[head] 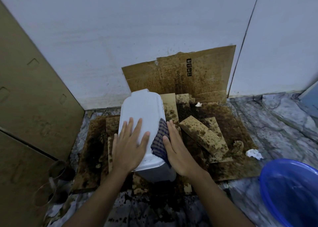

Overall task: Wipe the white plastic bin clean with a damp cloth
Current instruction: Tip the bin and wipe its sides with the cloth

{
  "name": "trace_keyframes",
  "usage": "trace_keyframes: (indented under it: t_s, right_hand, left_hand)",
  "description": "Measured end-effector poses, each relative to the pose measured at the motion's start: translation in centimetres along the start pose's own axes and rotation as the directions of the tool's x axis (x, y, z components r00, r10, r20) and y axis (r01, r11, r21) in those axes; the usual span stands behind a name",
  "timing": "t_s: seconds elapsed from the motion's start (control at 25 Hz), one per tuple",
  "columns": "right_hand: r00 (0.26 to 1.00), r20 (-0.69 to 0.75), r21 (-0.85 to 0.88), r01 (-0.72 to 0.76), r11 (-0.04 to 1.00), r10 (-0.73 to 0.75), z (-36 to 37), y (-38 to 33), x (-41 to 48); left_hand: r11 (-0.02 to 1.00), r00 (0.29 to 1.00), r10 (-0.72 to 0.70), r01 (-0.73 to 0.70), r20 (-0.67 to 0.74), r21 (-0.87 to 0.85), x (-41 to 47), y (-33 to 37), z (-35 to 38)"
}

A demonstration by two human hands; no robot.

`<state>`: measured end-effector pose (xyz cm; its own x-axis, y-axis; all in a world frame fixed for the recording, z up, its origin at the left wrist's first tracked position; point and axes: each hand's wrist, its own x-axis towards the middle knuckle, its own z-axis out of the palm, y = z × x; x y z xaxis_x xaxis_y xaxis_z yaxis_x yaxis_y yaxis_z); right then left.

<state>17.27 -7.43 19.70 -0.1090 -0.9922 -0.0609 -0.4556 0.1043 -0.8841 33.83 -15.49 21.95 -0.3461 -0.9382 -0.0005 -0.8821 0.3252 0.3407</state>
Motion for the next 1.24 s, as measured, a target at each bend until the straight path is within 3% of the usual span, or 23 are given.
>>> trace_keyframes:
  t_s: [0.2,0.56,0.68,0.88,1.12,1.24]
  right_hand:
    - [0.999,0.026,0.079,0.017,0.997,-0.019,2.6,-1.2,0.0]
    - [0.999,0.027,0.125,0.041,0.991,-0.044,4.3,-1.7,0.2]
    - [0.998,0.004,0.121,0.061,0.991,-0.062,5.1,-1.9,0.5]
    - [0.998,0.003,0.099,0.066,0.993,-0.067,6.0,-2.4,1.1]
    - [0.994,-0.019,0.102,0.11,0.989,-0.109,6.8,-2.2,0.8]
    - [0.992,-0.025,0.122,0.126,0.984,-0.124,7.1,-2.0,1.1]
  left_hand:
    - [0.999,0.998,0.024,-0.025,-0.056,-0.027,-0.3,-3.3,-0.2]
    - [0.993,0.999,0.029,-0.032,-0.031,-0.11,-1.0,-5.1,-0.8]
    - [0.982,0.999,-0.032,0.039,0.039,-0.187,-0.2,-5.0,-2.3]
    - [0.975,0.983,-0.183,0.18,-0.01,-0.132,1.3,-3.0,-2.3]
    - [0.995,0.999,-0.038,0.037,-0.006,-0.092,0.4,-4.7,-0.8]
    - [0.993,1.0,-0.031,0.031,0.0,-0.114,0.1,-5.1,-0.8]
